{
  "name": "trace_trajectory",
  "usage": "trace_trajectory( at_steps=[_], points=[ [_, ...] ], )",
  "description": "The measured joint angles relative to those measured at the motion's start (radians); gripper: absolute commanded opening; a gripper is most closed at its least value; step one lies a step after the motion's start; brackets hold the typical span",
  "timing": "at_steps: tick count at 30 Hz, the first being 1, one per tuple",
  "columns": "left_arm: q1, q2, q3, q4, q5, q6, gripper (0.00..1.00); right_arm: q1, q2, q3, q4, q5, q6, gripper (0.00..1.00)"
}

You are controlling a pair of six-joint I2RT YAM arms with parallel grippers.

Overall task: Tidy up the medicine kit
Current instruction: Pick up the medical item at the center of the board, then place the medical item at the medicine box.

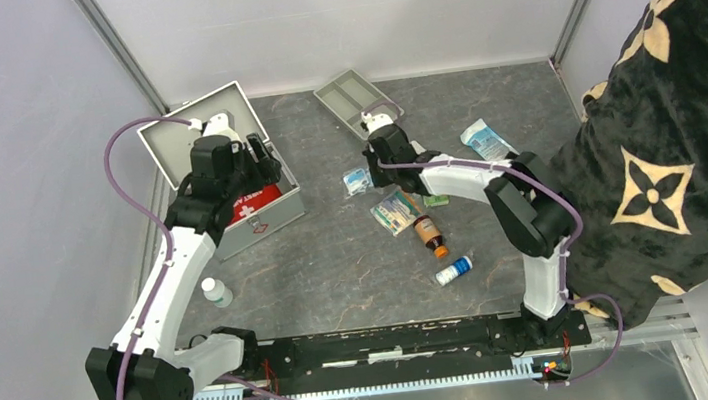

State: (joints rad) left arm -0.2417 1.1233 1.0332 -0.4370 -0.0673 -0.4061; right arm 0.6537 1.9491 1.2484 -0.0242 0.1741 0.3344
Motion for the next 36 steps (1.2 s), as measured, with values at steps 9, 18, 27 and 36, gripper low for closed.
trace_trajectory(
  at_steps=[9,18,27,36],
  points=[
    [0.0,-0.012,0.07,-0.034,-0.014,-0.001,0.74,0.0,-0.154,0.042,0.089,-0.1,-0.01,0.0],
    [0.0,-0.145,0.124,-0.083,-0.143,-0.011,0.75,0.089,-0.147,0.206,0.145,-0.243,0.036,0.0],
    [0.0,-0.21,0.151,-0.135,-0.275,-0.028,0.76,0.23,0.103,0.552,0.209,-0.36,0.096,0.28],
    [0.0,-0.225,0.151,-0.164,-0.302,-0.028,0.77,0.253,0.261,0.616,0.17,-0.376,0.102,0.4]
  ],
)
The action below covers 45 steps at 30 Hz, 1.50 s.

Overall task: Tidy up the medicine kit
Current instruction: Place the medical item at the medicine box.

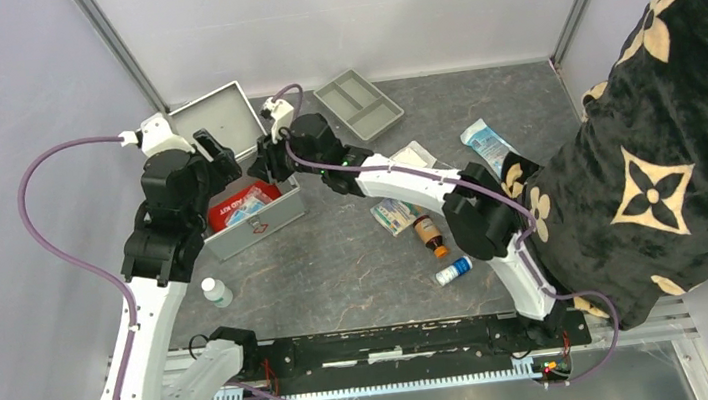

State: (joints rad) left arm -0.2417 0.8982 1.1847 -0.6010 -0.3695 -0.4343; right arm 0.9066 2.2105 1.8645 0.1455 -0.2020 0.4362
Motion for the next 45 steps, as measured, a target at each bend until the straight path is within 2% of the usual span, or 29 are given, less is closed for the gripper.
trace_trajectory(
  at_steps=[4,9,12,16,22,30,45],
  points=[
    [0.0,-0.001,0.0,0.0,0.004,0.0,0.77,-0.035,-0.11,-0.134,0.021,0.03,-0.033,0.42],
    [0.0,0.0,-0.001,0.005,0.024,0.0,0.77,-0.163,-0.391,-0.427,0.023,0.099,-0.069,0.45],
    [0.0,0.005,-0.01,0.017,0.058,0.001,0.77,-0.266,-0.547,-0.551,-0.014,0.213,-0.113,0.51],
    [0.0,0.029,-0.029,0.035,0.098,0.0,0.77,-0.342,-0.627,-0.592,-0.125,0.358,-0.171,0.57],
    [0.0,0.071,-0.057,0.044,0.163,0.0,0.77,-0.453,-0.606,-0.616,-0.31,0.396,-0.218,0.6],
    [0.0,0.082,-0.062,0.059,0.199,0.0,0.77,-0.603,-0.445,-0.621,-0.396,0.235,-0.214,0.6],
    [0.0,0.111,-0.062,0.061,0.224,0.0,0.76,-0.632,-0.239,-0.537,-0.403,0.069,-0.21,0.6]
  ],
)
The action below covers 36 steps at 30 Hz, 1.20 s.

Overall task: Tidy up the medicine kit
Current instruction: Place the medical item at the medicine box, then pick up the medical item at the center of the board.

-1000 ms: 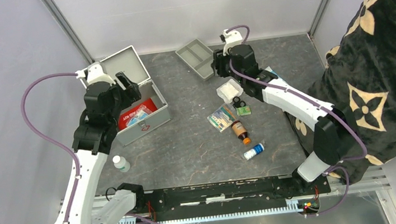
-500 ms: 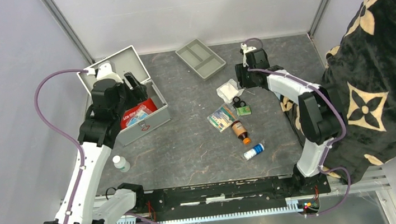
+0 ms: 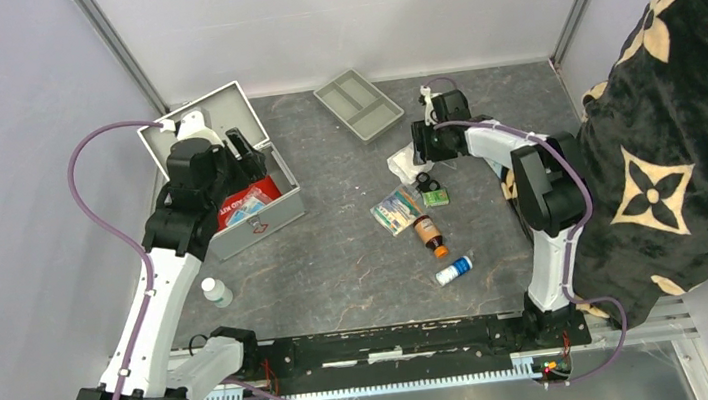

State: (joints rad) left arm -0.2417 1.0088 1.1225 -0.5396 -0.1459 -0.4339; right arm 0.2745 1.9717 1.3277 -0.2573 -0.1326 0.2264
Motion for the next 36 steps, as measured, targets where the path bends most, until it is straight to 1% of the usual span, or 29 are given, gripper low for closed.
trace_trajectory(
  at_steps=[5,8,13,15,18,23,31,34,36],
  points=[
    [0.0,0.001,0.0,0.0,0.0,0.0,0.76,0.0,0.032,0.031,0.0,0.001,-0.017,0.53],
    [0.0,0.006,0.0,0.0,0.0,0.0,0.76,0.0,0.055,0.045,0.0,0.002,-0.027,0.46],
    [0.0,0.013,0.0,0.0,0.004,0.0,0.76,-0.001,0.068,0.051,0.006,0.0,-0.037,0.18],
    [0.0,0.013,0.0,0.0,0.01,0.0,0.76,-0.001,0.068,0.051,0.011,-0.003,-0.043,0.09],
    [0.0,0.013,0.0,0.0,0.018,0.0,0.76,-0.001,0.065,0.048,0.025,-0.002,-0.04,0.0],
    [0.0,0.017,0.0,0.001,0.02,0.0,0.76,-0.001,0.03,0.014,0.048,0.002,-0.037,0.0],
    [0.0,0.027,0.0,0.0,0.021,0.0,0.75,0.008,-0.145,-0.049,0.138,-0.025,0.028,0.0],
    [0.0,0.027,0.0,0.0,0.015,0.0,0.76,0.034,-0.199,-0.043,0.191,-0.056,0.072,0.0],
    [0.0,0.026,0.0,0.0,0.002,0.0,0.76,0.07,-0.204,-0.018,0.216,-0.081,0.101,0.0]
  ],
)
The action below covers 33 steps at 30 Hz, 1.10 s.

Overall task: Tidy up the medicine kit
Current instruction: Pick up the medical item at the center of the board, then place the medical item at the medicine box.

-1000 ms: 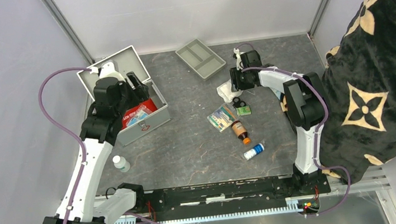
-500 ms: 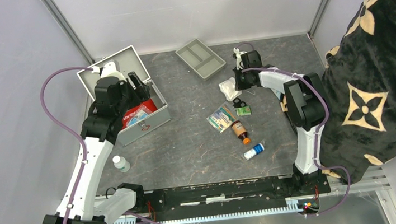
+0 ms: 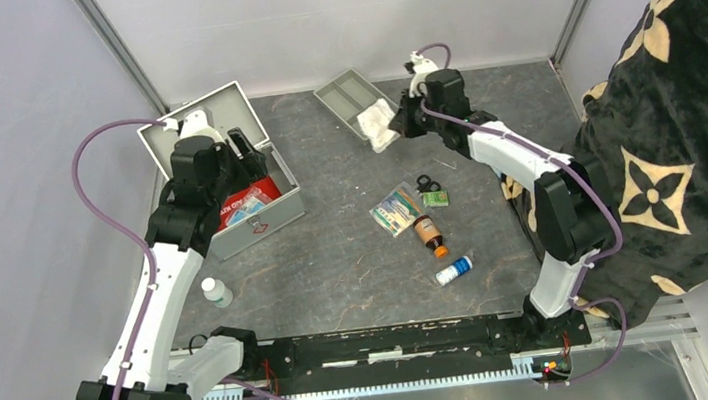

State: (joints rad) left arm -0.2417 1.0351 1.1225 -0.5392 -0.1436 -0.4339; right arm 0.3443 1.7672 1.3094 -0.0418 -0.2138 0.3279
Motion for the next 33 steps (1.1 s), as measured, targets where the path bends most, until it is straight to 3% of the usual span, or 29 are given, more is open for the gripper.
trace_trajectory(
  at_steps=[5,14,23,26,30,33],
  points=[
    [0.0,-0.029,0.0,-0.005,-0.069,0.0,0.78,0.134,0.026,0.1,0.015,-0.049,0.056,0.0],
    [0.0,-0.135,0.0,-0.029,-0.248,-0.029,0.8,0.341,0.208,0.341,0.033,-0.078,0.113,0.0],
    [0.0,-0.146,0.0,-0.057,-0.276,-0.034,0.8,0.463,0.393,0.562,0.042,-0.048,0.122,0.0],
    [0.0,-0.146,0.0,-0.058,-0.275,-0.034,0.8,0.488,0.435,0.599,0.059,-0.035,0.123,0.07],
    [0.0,-0.146,0.0,-0.058,-0.274,-0.034,0.8,0.508,0.494,0.65,0.066,-0.028,0.122,0.31],
    [0.0,-0.146,-0.001,-0.058,-0.274,-0.034,0.8,0.51,0.508,0.658,0.063,-0.029,0.108,0.37]
  ],
)
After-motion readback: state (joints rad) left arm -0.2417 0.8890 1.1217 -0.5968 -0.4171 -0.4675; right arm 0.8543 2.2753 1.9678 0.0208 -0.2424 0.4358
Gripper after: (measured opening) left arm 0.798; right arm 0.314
